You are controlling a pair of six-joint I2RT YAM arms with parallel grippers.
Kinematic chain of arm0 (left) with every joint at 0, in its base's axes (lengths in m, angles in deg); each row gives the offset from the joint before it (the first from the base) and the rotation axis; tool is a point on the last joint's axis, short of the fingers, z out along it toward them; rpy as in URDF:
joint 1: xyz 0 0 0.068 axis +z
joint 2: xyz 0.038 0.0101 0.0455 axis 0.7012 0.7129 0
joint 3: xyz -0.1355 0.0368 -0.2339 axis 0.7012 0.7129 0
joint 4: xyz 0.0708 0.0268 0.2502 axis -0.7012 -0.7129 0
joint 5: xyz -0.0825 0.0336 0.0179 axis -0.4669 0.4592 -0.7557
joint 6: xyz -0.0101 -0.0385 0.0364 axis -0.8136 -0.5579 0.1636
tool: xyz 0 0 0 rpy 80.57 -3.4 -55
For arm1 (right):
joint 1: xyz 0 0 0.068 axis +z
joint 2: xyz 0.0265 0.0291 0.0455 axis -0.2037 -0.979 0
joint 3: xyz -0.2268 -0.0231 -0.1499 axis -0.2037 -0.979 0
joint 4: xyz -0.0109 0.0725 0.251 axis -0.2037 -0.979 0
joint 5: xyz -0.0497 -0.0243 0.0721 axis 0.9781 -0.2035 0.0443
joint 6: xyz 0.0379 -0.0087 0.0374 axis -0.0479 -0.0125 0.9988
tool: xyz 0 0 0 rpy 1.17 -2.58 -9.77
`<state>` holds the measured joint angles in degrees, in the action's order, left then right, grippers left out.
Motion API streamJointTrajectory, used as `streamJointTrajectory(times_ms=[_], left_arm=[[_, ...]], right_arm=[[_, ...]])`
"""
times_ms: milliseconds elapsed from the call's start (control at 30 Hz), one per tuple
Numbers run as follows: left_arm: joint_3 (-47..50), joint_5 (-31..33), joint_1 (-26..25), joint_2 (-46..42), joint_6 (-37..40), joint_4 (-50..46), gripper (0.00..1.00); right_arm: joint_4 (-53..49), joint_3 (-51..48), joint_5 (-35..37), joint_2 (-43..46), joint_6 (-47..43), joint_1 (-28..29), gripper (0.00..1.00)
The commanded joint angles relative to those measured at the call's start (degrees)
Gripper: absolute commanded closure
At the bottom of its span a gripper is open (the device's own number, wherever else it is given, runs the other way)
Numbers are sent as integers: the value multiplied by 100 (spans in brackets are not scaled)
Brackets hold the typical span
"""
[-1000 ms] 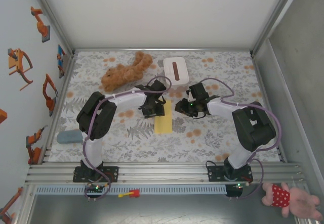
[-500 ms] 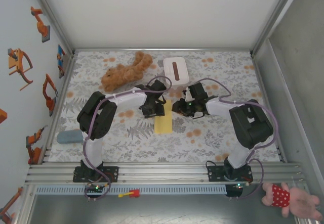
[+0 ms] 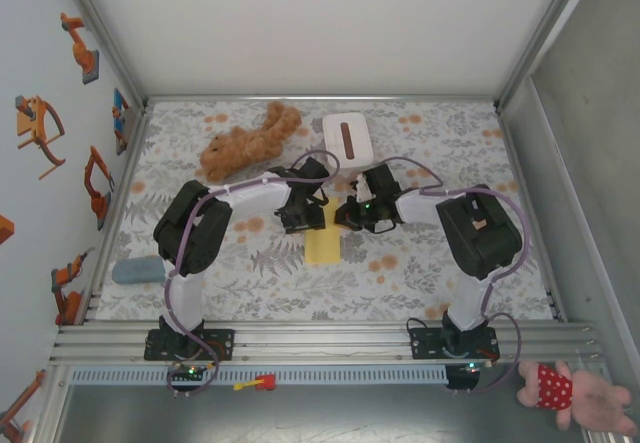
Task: Fold a paper plane with a square sheet of paper (pick it up from the middle)
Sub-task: Hold the square sheet of paper at the center of the table.
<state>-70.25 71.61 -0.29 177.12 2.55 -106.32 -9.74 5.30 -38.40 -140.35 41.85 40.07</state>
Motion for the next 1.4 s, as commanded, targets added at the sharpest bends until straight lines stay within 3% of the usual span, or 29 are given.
streamJointTrajectory(times_ms=[0,333,667,1033,1100,1200,1367], left_arm=[[420,-203,-49,871,55,92,48],[428,-258,-45,923,9,105,48],[420,-225,-45,779,-11,71,48],[344,222,192,-1376,-182,225,46],[519,67,293,-1705,-201,483,48],[869,-660,473,-1955,-265,1142,54],[1170,-1581,566,-1706,-575,1948,74]], right_arm=[[50,174,-218,-170,-66,36,95],[-34,238,-248,-391,-119,67,96],[-993,247,449,-572,-664,50,98],[-2403,602,1532,-1012,-1096,52,99],[-2455,641,1578,-1060,-1118,64,99],[-2487,668,1614,-1099,-1139,68,100],[-2495,675,1649,-1111,-1115,69,100]])
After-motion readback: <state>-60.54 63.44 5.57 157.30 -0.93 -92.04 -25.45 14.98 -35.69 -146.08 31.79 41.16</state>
